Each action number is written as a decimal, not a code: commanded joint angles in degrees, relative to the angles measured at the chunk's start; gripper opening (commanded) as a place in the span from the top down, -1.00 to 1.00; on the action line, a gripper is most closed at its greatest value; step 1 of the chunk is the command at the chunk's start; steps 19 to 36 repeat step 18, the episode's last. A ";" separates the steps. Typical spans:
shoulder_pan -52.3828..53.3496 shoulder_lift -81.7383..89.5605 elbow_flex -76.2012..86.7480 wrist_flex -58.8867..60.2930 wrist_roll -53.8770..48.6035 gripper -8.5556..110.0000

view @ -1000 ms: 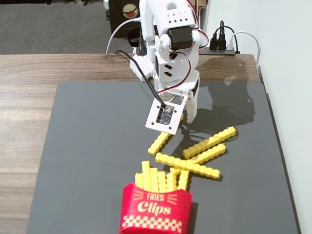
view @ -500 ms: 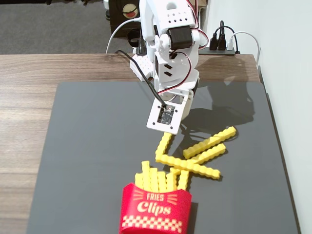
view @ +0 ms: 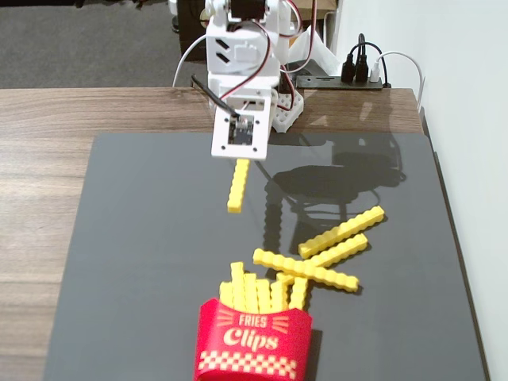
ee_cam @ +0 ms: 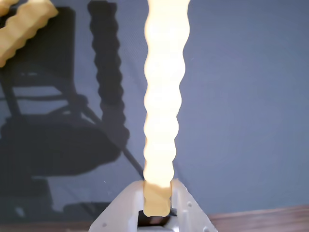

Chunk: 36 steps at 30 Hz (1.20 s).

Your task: Grab a fry

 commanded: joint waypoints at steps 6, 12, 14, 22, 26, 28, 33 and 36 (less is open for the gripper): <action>3.78 1.49 -6.86 2.72 -4.66 0.85; 4.04 1.76 -8.53 3.69 -4.92 0.85; 4.13 1.76 -8.35 3.69 -4.75 0.85; 4.13 1.76 -7.73 3.52 -4.75 0.85; 4.13 1.76 -7.73 3.52 -4.75 0.85; 4.13 1.76 -7.73 3.52 -4.75 0.85; 4.13 1.76 -7.73 3.52 -4.75 0.85; 4.13 1.76 -7.73 3.52 -4.75 0.85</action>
